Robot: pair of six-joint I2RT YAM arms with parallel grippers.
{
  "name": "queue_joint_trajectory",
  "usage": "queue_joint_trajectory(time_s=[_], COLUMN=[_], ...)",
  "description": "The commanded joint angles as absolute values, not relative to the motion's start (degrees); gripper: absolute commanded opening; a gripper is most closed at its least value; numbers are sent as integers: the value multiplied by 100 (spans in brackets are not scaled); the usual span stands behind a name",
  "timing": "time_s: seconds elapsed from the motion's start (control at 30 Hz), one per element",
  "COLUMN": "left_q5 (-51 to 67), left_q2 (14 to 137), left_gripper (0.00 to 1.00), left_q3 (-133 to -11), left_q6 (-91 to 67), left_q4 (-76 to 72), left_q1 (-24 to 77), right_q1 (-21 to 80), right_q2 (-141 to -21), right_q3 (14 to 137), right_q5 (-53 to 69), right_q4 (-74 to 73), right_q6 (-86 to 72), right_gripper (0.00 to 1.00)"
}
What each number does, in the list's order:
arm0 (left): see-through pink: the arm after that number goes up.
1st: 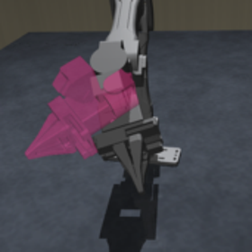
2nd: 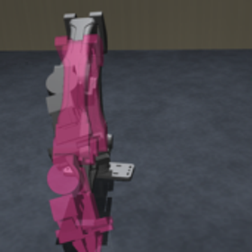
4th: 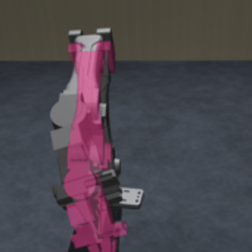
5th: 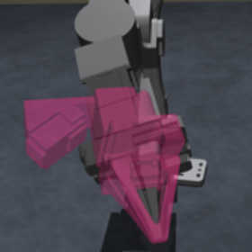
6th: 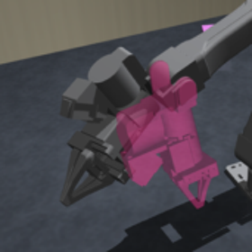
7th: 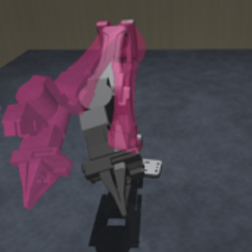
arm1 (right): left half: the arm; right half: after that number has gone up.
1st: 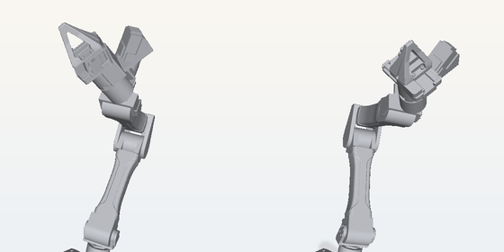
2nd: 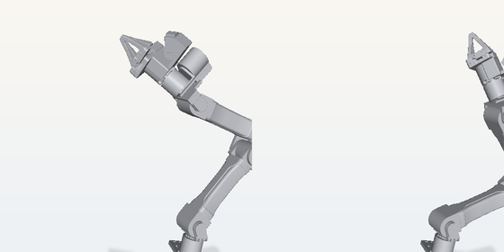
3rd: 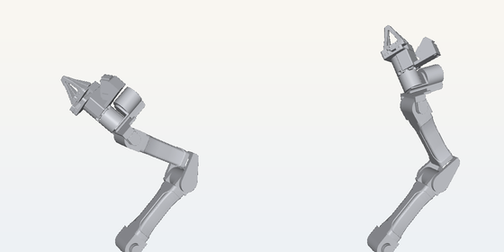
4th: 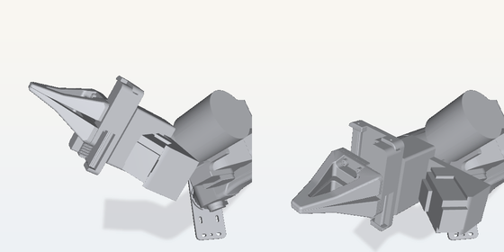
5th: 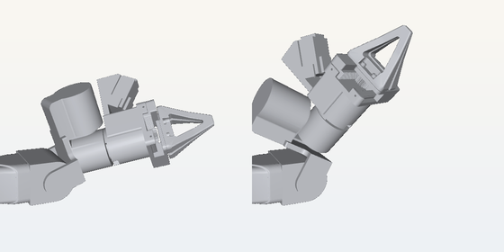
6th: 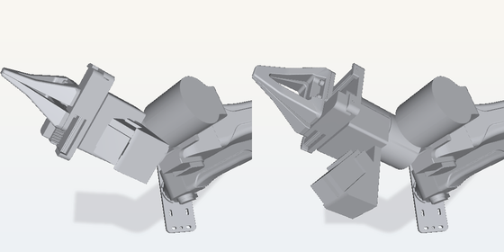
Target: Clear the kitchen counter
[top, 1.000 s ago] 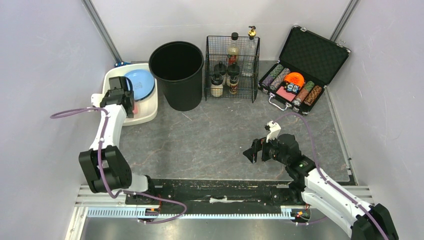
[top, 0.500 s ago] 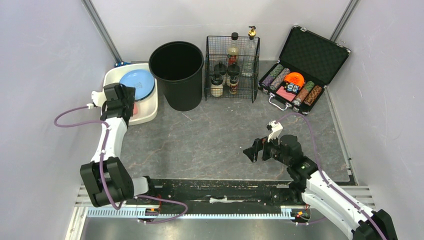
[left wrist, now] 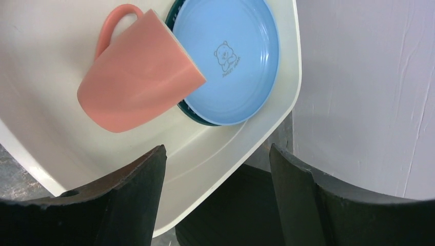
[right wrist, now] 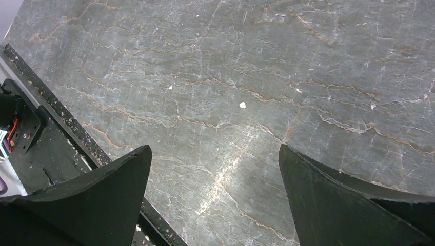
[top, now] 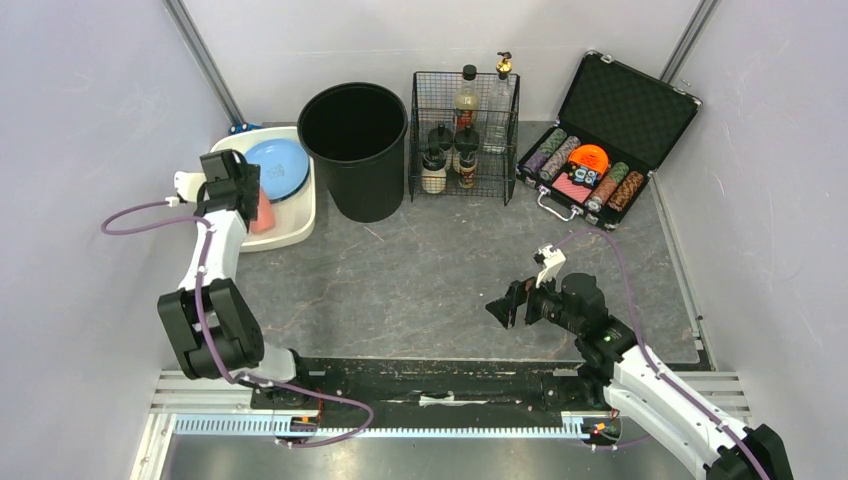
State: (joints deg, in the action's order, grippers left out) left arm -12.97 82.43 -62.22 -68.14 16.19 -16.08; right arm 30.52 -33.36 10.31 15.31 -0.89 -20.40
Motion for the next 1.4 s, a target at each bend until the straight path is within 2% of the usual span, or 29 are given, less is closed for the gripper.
queue_joint_trajectory(time_s=[0.0,0.23,0.5,0.7,1.37], left_q5=[-1869,-2165,-2125,-2086,-1837], left_q2=[8514,9272,9731,10281,11199], left_gripper=[78,77,82,83,85], left_q3=[-6771,-7686,-8061,-8757,-9716], left_q6=[-7321,-7978,-8145,-8235,-8313], left_q4=[2288,3721,3891,4478,5273], left_q1=[-1682,-1742,-1758,-1777,-1992], right_q1=[3043,3050,3049,3043,3050], right_q2=[-3298,-3390,-3501,-3577,-3889], right_q3=[964,905,801,743,633], right_q5=[1659,1740,1784,1792,1881], right_q4=[171,289,439,520,825], right_q6=[-2067,-2070,-2118,-2116,-2165], right_gripper=[97,97,97,97,97])
